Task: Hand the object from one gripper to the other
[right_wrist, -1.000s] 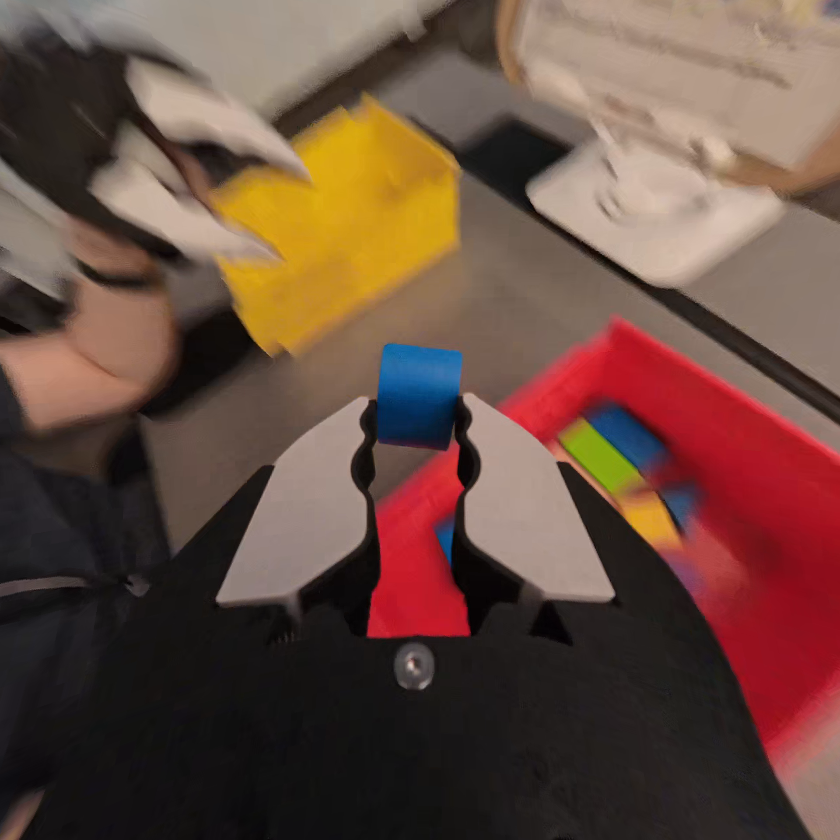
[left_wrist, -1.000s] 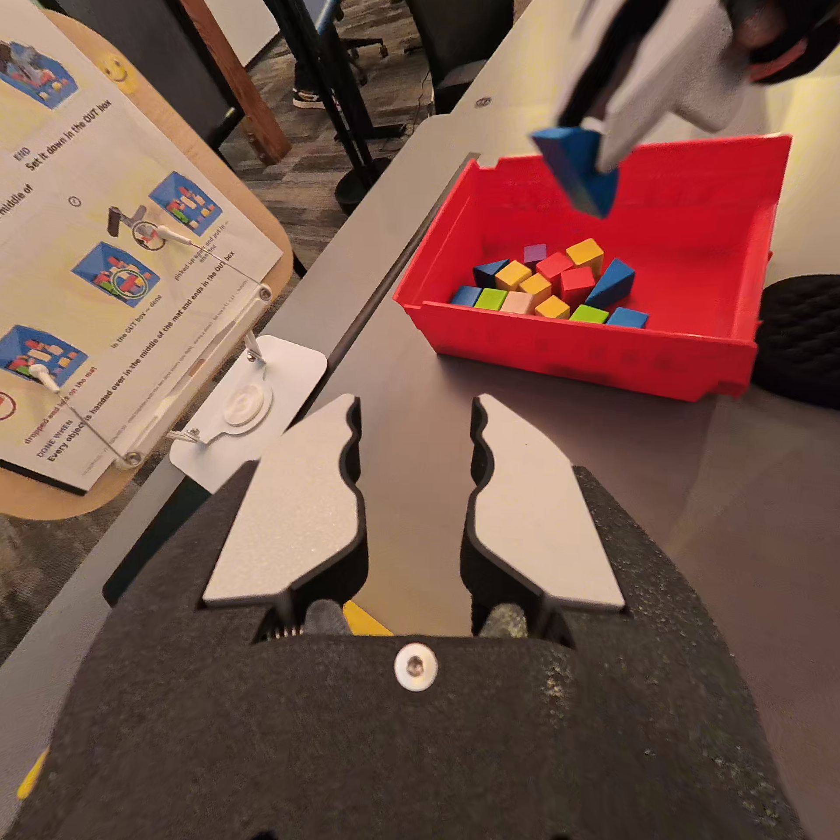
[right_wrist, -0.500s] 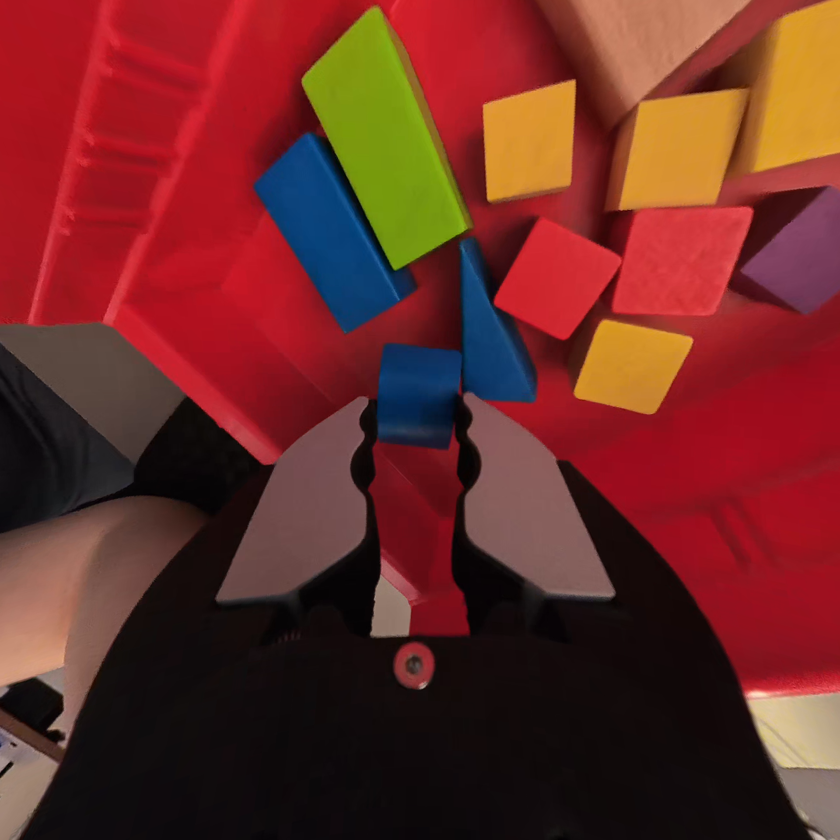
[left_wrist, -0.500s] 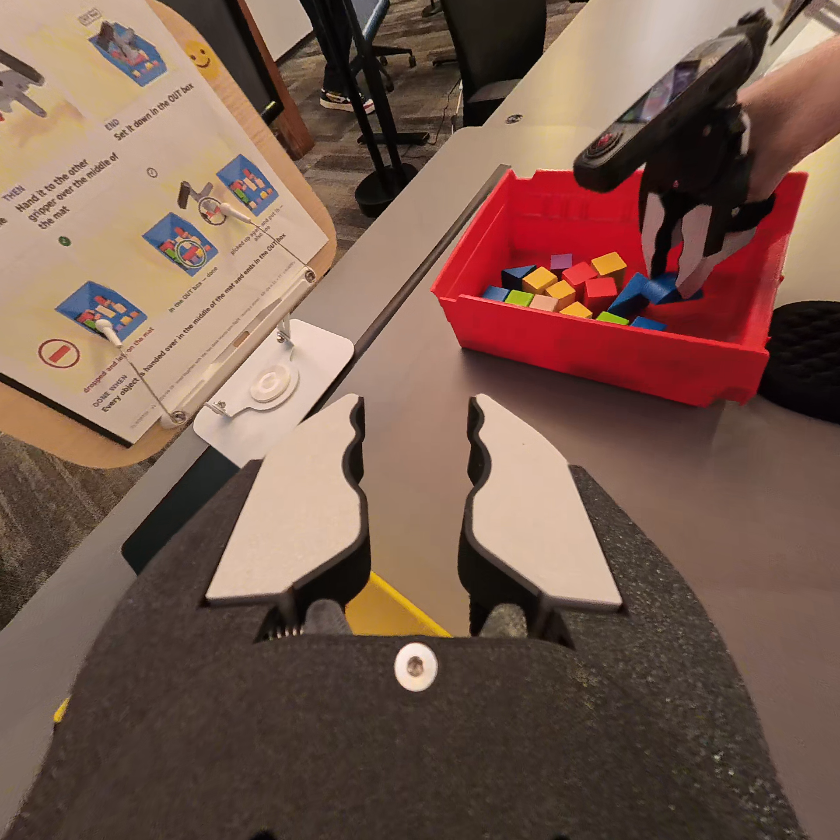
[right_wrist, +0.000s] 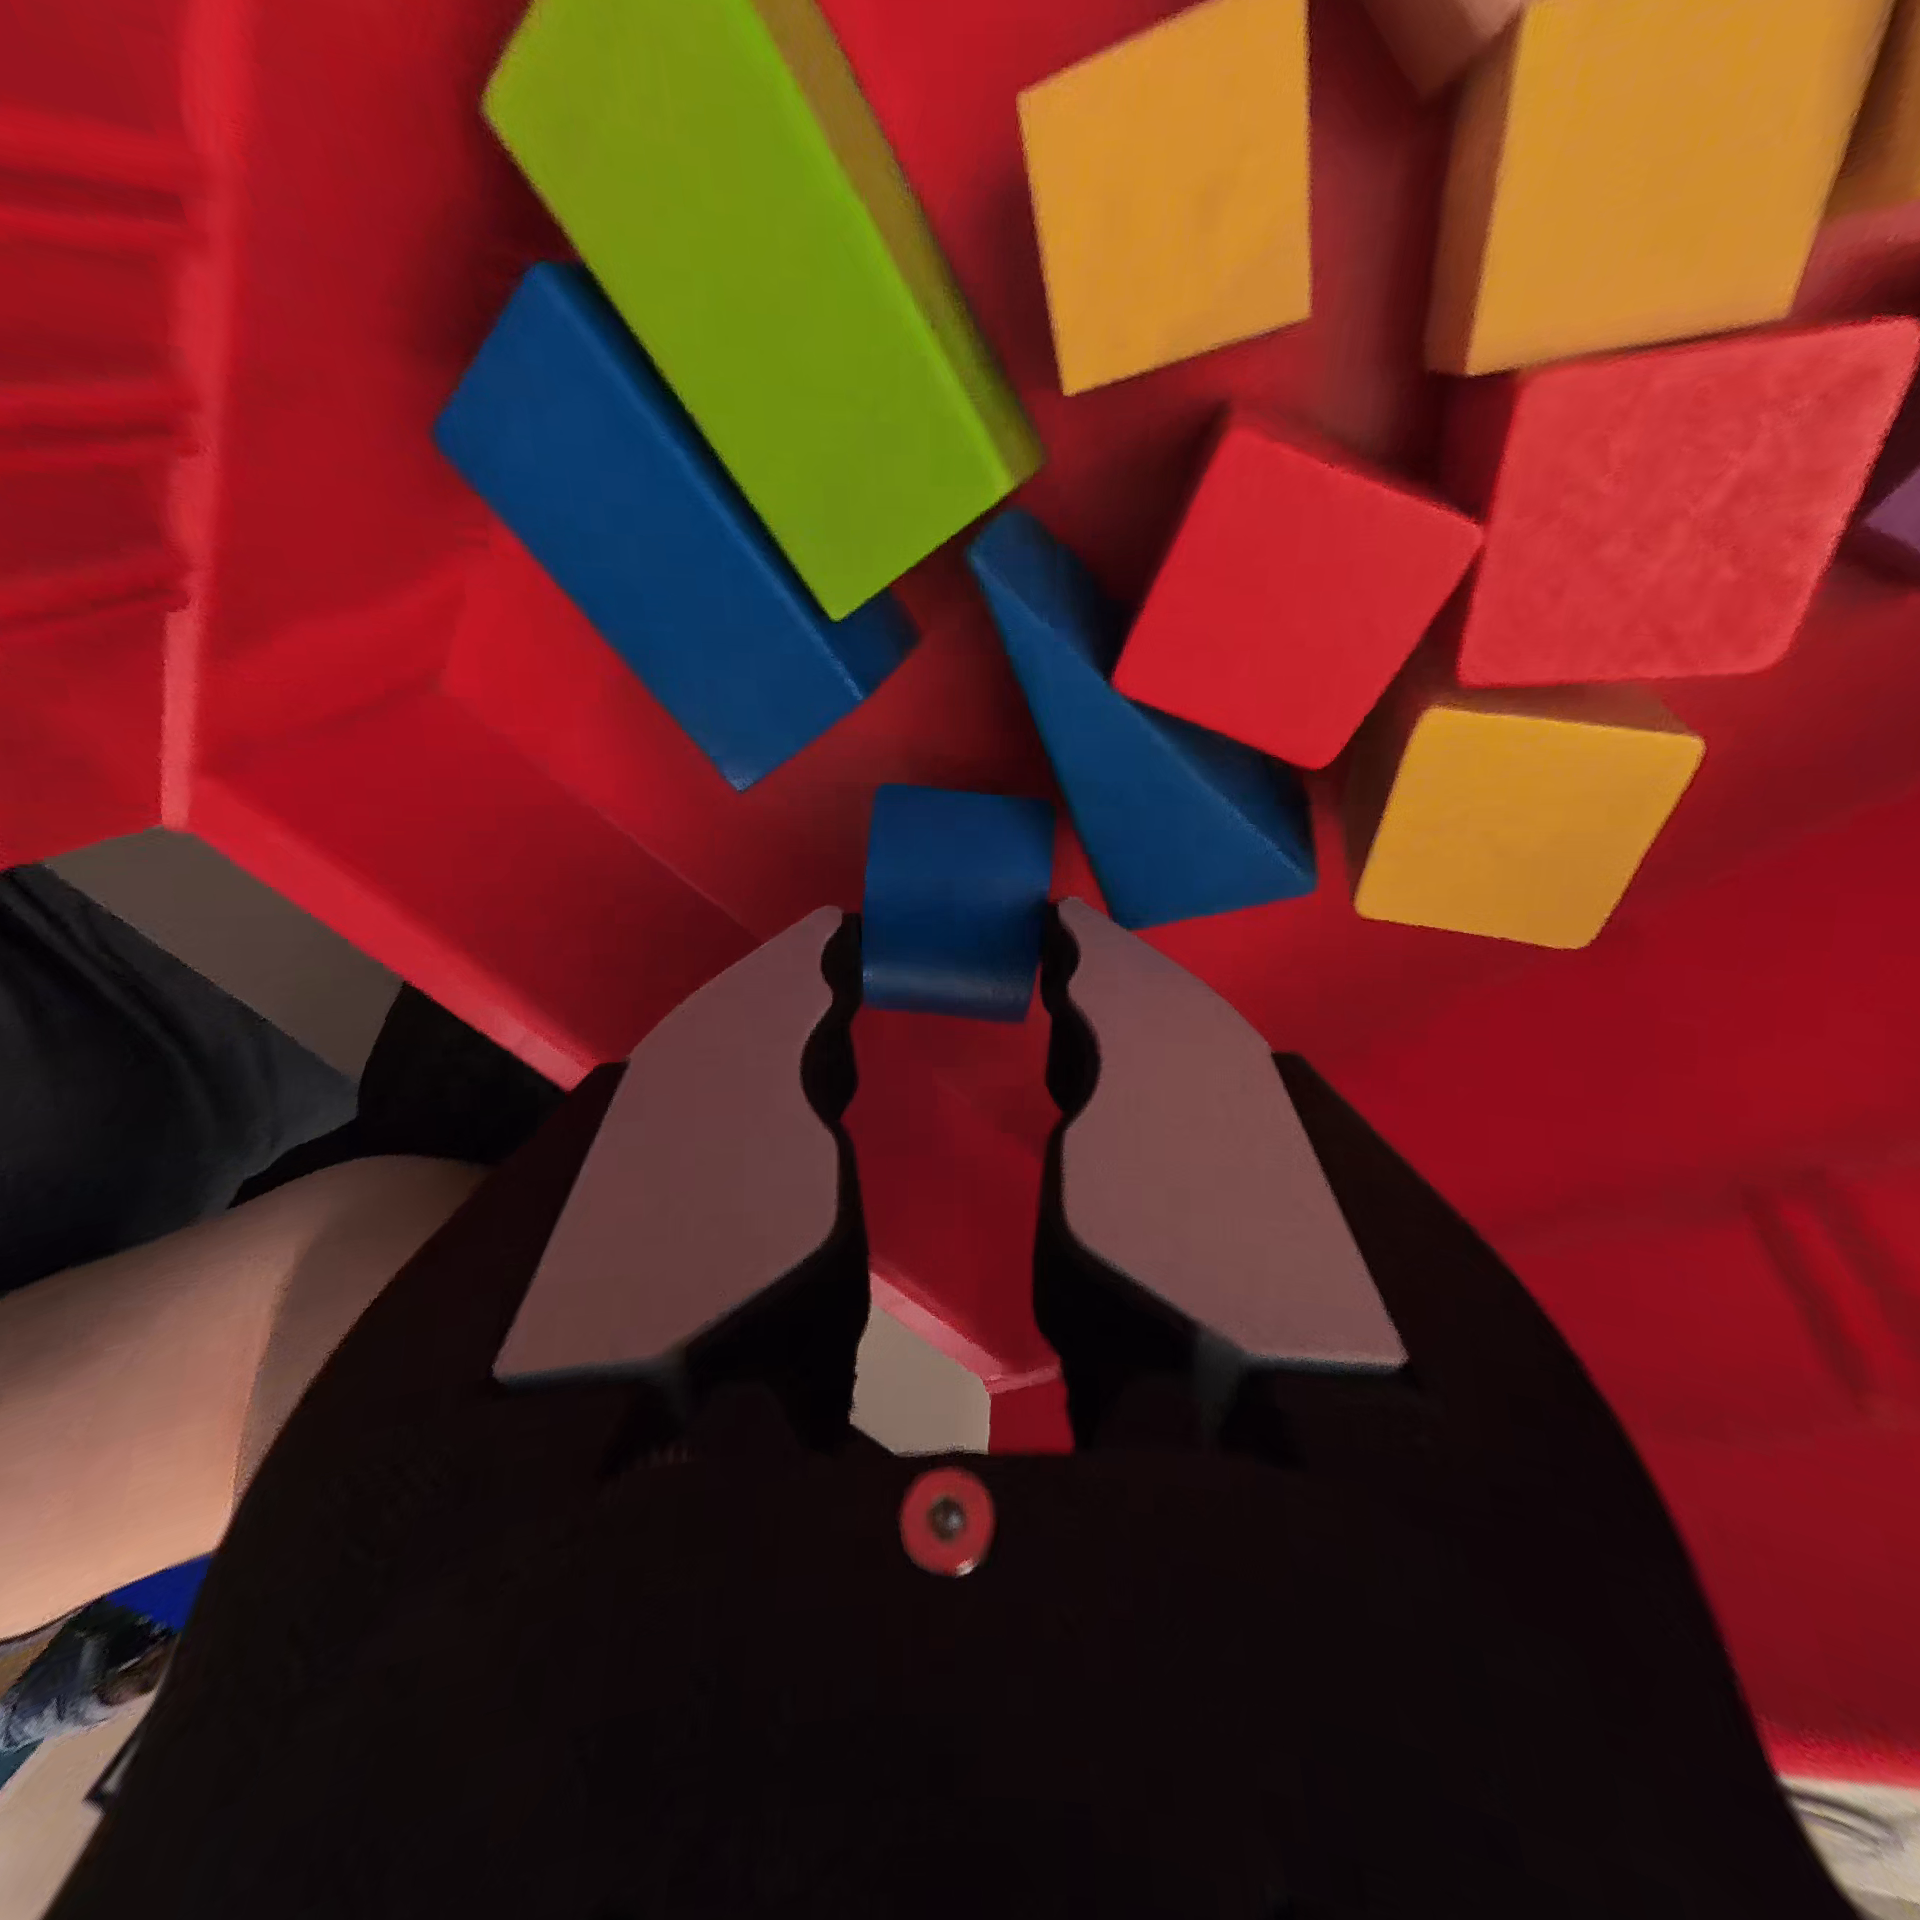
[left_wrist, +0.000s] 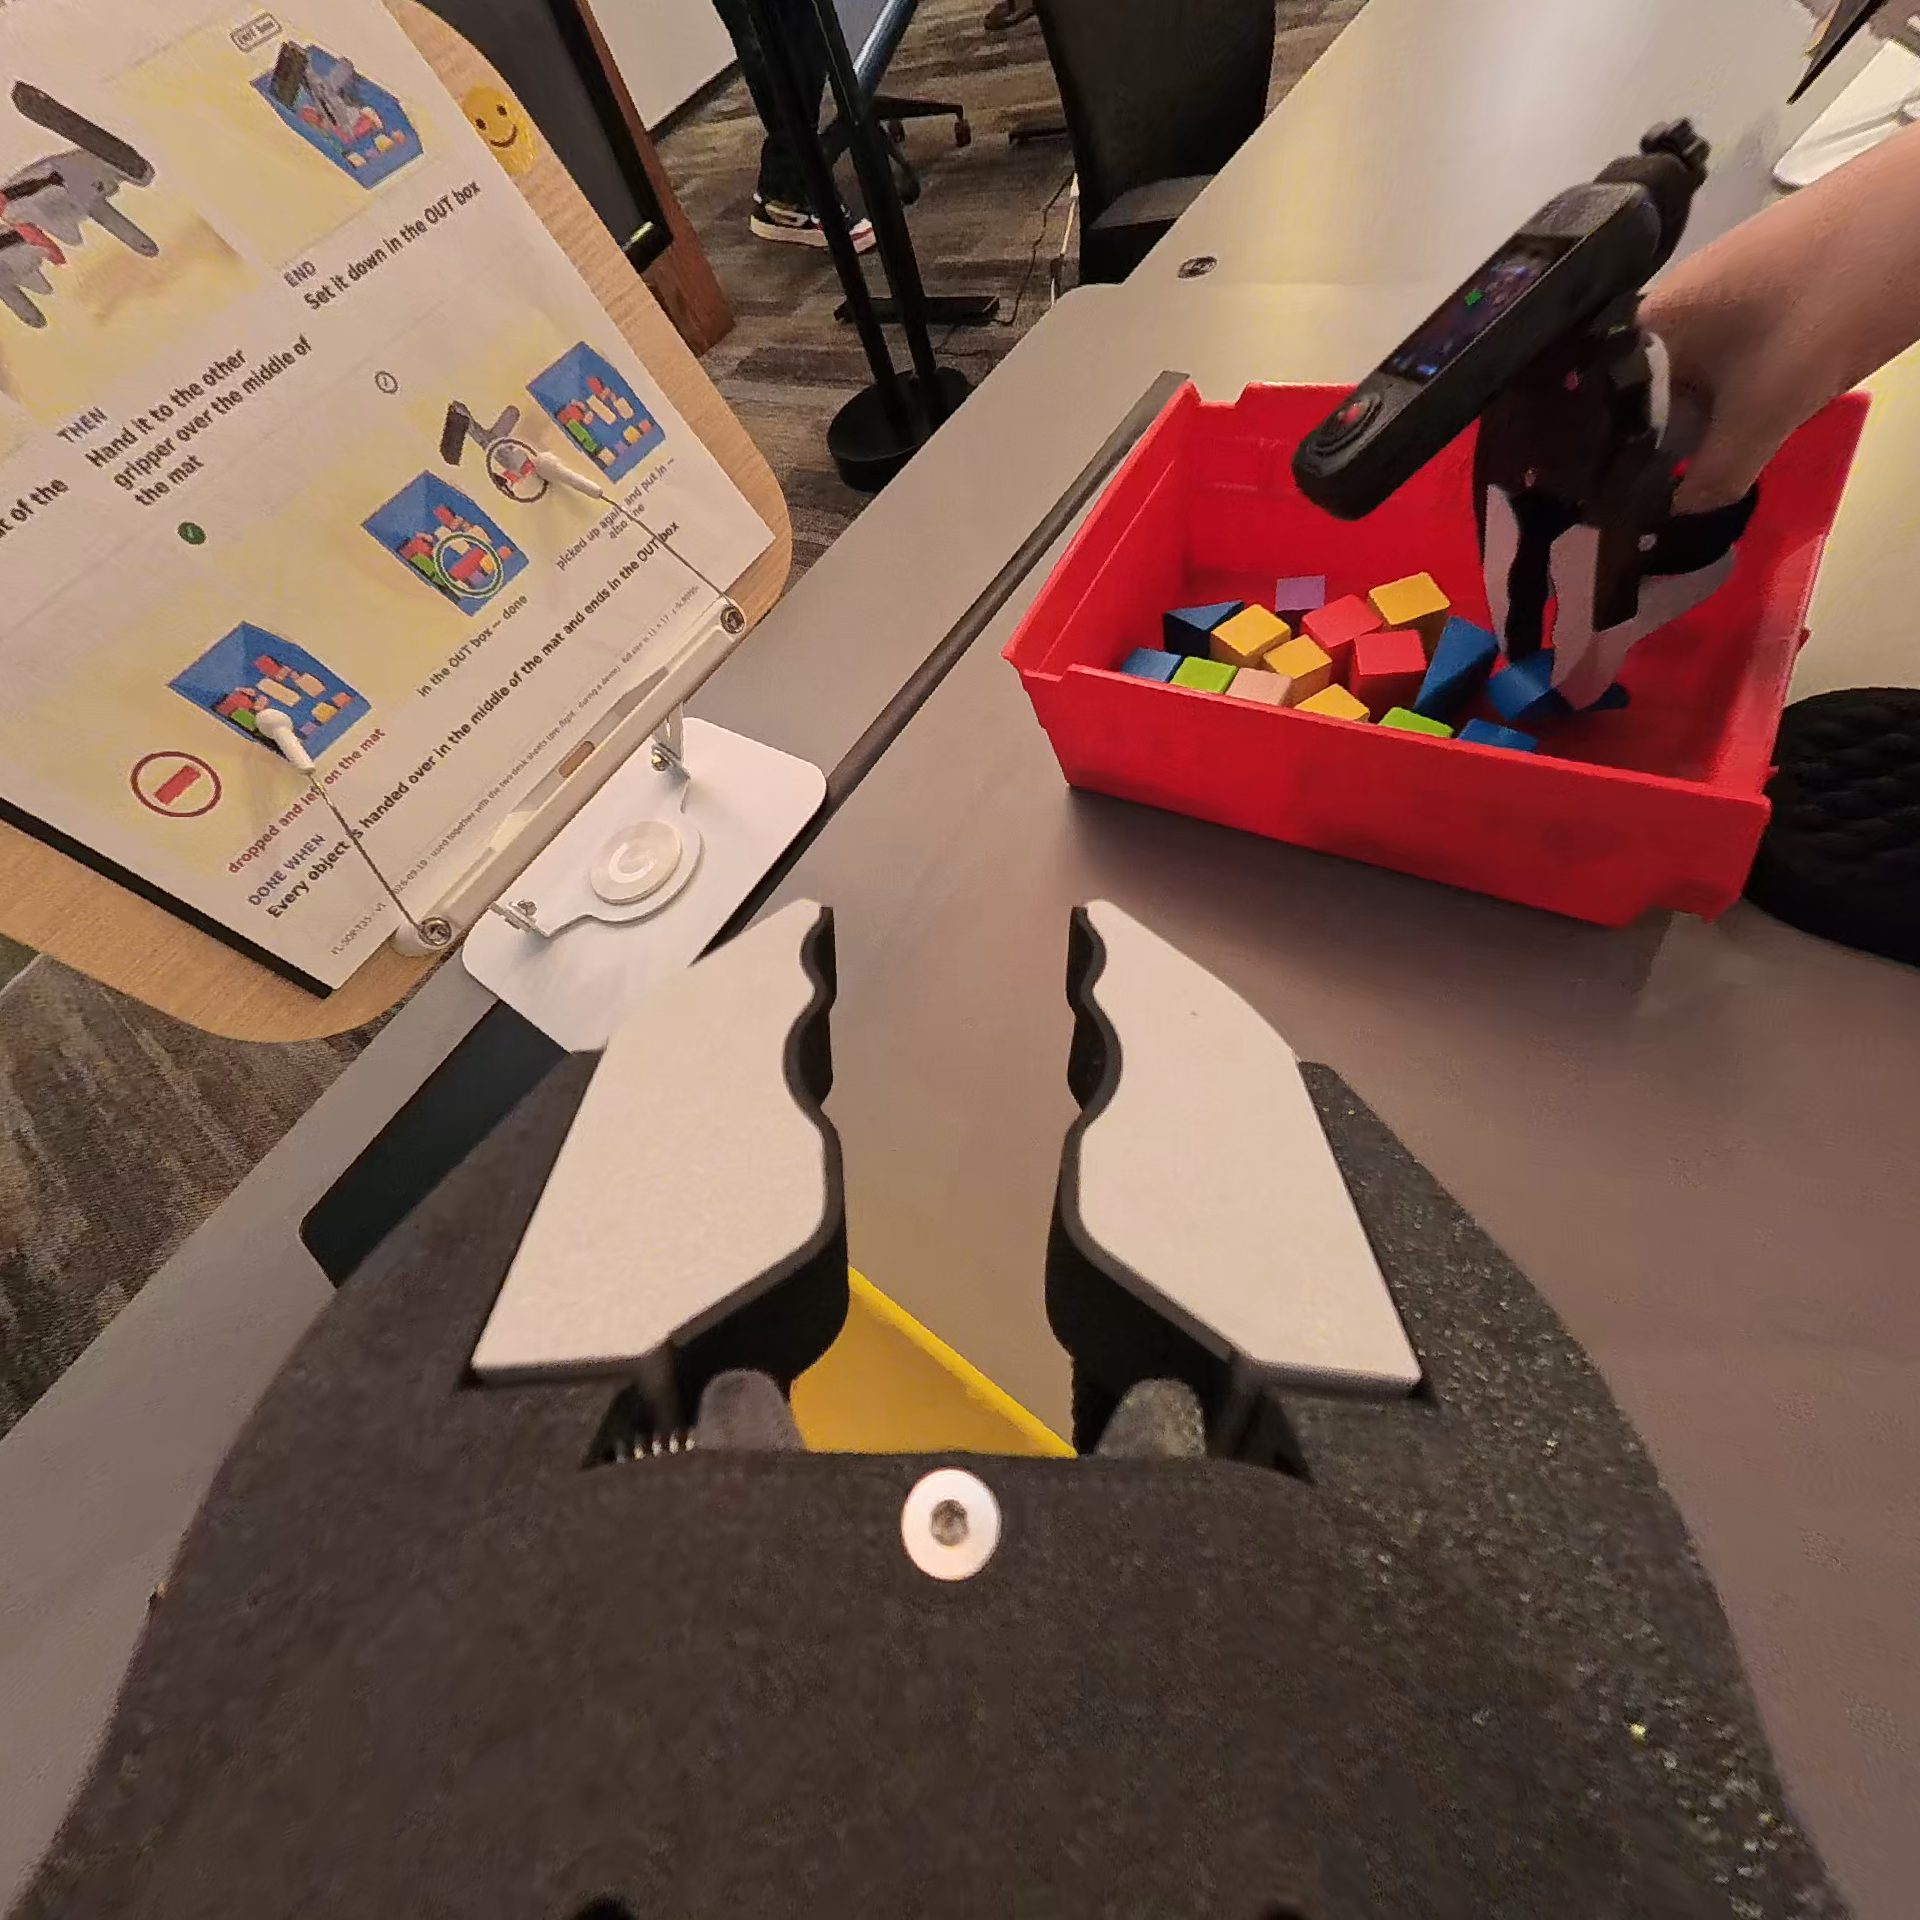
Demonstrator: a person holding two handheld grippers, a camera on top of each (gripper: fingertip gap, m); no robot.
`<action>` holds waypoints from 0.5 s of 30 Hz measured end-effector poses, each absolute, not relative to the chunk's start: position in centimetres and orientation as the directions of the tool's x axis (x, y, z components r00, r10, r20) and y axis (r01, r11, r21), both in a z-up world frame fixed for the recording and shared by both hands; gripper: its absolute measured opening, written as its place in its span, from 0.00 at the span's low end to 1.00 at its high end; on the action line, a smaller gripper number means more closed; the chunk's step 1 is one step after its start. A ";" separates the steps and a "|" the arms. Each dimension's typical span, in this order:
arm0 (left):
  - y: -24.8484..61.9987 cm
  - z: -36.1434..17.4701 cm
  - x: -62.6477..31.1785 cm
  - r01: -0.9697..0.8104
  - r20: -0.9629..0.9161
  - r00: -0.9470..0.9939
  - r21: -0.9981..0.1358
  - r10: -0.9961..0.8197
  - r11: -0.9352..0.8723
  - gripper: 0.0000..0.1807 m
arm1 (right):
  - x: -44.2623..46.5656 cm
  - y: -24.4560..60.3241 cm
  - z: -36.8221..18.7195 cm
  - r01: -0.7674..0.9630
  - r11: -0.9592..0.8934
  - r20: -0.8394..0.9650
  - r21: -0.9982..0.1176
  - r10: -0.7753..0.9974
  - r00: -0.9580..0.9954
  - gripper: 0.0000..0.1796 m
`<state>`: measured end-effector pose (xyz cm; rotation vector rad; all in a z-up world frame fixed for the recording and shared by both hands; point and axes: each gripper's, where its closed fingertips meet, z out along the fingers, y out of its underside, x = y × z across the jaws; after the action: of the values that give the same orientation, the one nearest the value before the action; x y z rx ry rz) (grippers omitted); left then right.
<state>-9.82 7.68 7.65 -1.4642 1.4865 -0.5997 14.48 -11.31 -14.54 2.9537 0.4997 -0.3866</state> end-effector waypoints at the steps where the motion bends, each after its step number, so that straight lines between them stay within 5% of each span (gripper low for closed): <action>1: 7.7 7.6 -9.8 -0.496 -0.272 0.147 -0.852 -0.951 0.167 0.23 | 14.5 -11.2 -14.7 0.334 -0.939 -0.268 0.079 0.302 0.915 0.19; 15: 7.9 7.4 -10.1 -0.508 -0.268 0.146 -0.846 -0.952 0.160 0.23 | 14.8 -10.3 -15.9 0.299 -0.941 -0.193 0.160 0.267 0.944 0.19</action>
<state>-10.07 7.91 7.40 -1.4802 1.4951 -0.5941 14.75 -10.32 -15.87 2.9116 0.4280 -0.2505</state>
